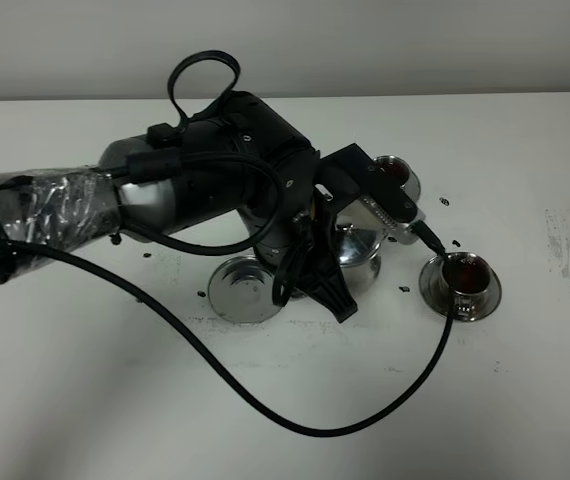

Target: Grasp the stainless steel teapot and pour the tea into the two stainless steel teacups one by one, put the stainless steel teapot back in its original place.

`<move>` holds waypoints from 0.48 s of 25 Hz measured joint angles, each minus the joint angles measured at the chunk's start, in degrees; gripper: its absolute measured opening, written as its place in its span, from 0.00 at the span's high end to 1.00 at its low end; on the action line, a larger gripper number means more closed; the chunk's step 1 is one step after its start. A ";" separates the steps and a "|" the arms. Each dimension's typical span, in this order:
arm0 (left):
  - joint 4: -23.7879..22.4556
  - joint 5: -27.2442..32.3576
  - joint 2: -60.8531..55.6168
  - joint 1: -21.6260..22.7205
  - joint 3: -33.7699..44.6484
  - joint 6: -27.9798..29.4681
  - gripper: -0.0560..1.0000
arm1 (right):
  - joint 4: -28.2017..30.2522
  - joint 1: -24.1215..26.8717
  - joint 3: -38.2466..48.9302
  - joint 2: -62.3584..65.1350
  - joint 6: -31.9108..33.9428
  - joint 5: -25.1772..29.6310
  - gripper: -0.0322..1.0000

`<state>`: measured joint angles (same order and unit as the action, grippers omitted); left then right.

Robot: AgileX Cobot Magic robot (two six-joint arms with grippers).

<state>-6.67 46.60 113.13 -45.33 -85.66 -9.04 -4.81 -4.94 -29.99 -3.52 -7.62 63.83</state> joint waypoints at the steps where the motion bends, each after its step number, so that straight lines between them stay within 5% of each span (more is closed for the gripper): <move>1: 0.05 -0.38 -1.07 0.35 1.58 0.17 0.78 | 0.00 0.00 0.00 0.00 0.00 0.00 0.75; 12: -0.18 -5.80 -9.97 5.67 15.44 4.08 0.78 | 0.00 0.00 0.00 0.00 0.00 0.00 0.75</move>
<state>-6.85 40.80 103.16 -39.66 -70.22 -4.96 -4.81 -4.94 -29.99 -3.52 -7.62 63.83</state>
